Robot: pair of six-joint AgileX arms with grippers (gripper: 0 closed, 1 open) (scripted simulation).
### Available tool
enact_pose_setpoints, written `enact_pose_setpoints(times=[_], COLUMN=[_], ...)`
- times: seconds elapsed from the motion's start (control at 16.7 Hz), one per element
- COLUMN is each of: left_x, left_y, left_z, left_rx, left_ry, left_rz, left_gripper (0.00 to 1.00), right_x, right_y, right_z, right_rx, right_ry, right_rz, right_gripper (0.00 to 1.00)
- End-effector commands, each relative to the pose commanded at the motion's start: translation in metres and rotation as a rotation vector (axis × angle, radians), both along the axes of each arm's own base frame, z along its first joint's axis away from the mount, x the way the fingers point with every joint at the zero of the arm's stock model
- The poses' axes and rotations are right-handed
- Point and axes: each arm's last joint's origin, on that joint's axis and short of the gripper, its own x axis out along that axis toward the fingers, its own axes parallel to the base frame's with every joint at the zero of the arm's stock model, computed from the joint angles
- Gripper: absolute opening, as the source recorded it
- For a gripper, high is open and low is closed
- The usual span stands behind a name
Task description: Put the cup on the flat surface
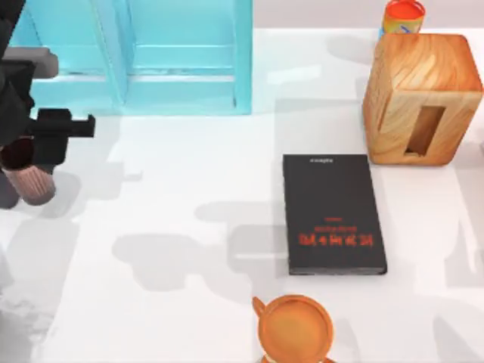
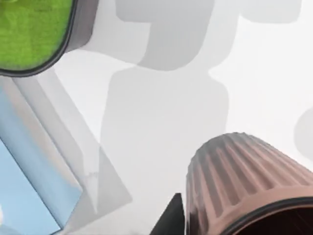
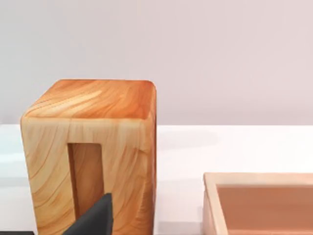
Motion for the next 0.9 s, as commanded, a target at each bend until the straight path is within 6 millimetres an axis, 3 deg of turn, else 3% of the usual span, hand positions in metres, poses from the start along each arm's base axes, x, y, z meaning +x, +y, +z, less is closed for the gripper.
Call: enact_pose_setpoints(times=[0.36,0.72,0.9], left_x=[0.001,0.009,0.009], left_y=[-0.001,0.001,0.001], left_z=[-0.006,-0.056,-0.064], left_rx=[0.004,-0.002,0.0], left_ry=[0.007,-0.009,0.0], left_rz=[-0.005,0.002,0.0], left_gripper=[0.0,0.0,0.0], right_x=[0.0,0.0,0.0], right_y=[0.0,0.0,0.0], right_z=[0.0,0.0,0.0], right_rx=[0.0,0.0,0.0], right_ry=[0.0,0.0,0.0], right_rz=[0.0,0.0,0.0], right_gripper=[1.0,1.0,1.0])
